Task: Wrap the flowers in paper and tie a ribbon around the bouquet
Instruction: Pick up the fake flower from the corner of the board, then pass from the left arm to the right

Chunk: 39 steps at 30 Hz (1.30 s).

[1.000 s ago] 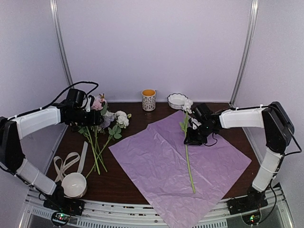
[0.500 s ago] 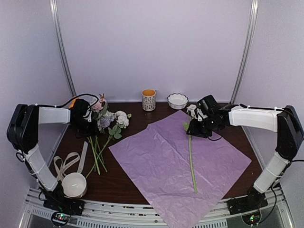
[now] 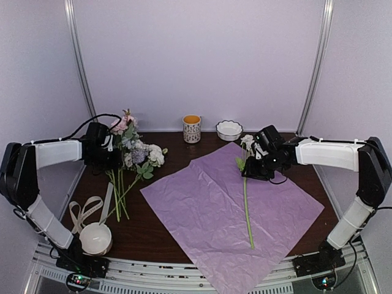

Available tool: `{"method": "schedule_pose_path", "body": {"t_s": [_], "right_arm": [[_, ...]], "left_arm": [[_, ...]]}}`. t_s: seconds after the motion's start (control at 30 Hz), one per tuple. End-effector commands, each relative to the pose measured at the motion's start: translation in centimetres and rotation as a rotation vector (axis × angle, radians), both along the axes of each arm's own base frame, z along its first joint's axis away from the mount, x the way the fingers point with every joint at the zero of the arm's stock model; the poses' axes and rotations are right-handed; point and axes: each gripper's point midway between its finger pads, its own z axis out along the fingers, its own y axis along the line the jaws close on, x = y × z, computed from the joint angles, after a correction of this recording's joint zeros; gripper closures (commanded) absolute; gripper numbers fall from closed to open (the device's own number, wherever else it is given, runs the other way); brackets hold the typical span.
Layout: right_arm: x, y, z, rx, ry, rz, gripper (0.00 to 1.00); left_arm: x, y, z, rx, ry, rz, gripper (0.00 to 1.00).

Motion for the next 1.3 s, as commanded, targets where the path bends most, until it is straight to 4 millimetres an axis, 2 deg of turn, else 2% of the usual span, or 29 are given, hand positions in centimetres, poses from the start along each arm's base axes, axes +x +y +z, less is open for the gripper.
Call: {"method": "schedule_pose_path", "body": {"t_s": [0.0,0.13,0.2,0.27,0.37,0.43,0.57,0.6,0.67,0.7,0.77,0.83,0.93,1.03,1.13,1.2,1.27], "right_arm": [[0.2,-0.1,1.5,-0.014,-0.043,0.004,0.56],[0.2,-0.4,1.7,-0.033,-0.05,0.008,0.55],[0.1,-0.6,1.9,-0.042,-0.054,0.007,0.55],[0.1,-0.7,2.0,-0.046,-0.058,0.009,0.55],[0.0,-0.9,2.1,-0.055,-0.059,0.008,0.55],[0.1,-0.9,2.4,-0.059,-0.07,0.012,0.55],[0.1,0.0,4.9,-0.011,-0.179,0.06,0.54],[0.1,0.8,6.3,0.029,-0.229,0.088,0.53],[-0.8,3.3,9.6,0.127,-0.349,0.198,0.52],[-2.0,5.4,12.1,0.197,-0.43,0.299,0.51],[-5.5,9.3,17.2,0.338,-0.594,0.503,0.45],[-8.4,11.8,21.6,0.417,-0.73,0.618,0.4],[-10.6,14.5,25.4,0.49,-0.798,0.729,0.38],[-11.8,16.8,28.4,0.547,-0.859,0.768,0.36],[-12.4,18.7,29.8,0.541,-0.898,0.809,0.34],[-12.4,19.7,30.4,0.535,-0.907,0.822,0.34],[-11.8,20.3,29.9,0.512,-0.887,0.803,0.35]], "left_arm": [[1.1,0.0,0.8,0.002,-0.065,-0.022,0.9],[1.0,-0.3,-1.0,-0.006,-0.019,-0.033,0.89],[1.1,-0.5,-1.2,-0.012,-0.016,-0.036,0.98],[1.1,-0.3,-0.8,-0.009,-0.03,-0.029,1.0],[1.4,-0.6,1.2,-0.025,-0.096,-0.043,1.0],[1.5,-2.2,4.1,-0.104,-0.228,-0.113,1.0],[0.4,-4.1,14.5,-0.236,-0.667,-0.207,1.0],[-0.2,-4.6,16.1,-0.231,-0.728,-0.235,1.0],[-1.6,-5.9,20.2,-0.207,-0.865,-0.305,1.0],[-2.3,-6.9,22.3,-0.2,-0.926,-0.357,1.0],[-4.6,-9.9,25.9,-0.245,-1.013,-0.479,1.0],[-7.2,-12.8,28.9,-0.318,-1.084,-0.596,1.0],[-11.3,-16.9,32.4,-0.519,-1.145,-0.756,1.0],[-15.1,-20.4,34.9,-0.763,-1.163,-0.904,1.0],[-17.4,-22.6,36.5,-0.925,-1.178,-0.987,1.0],[-17.6,-24.0,36.7,-0.975,-1.153,-1.012,1.0],[-18.2,-24.9,37.3,-0.998,-1.151,-1.043,1.0]]}}
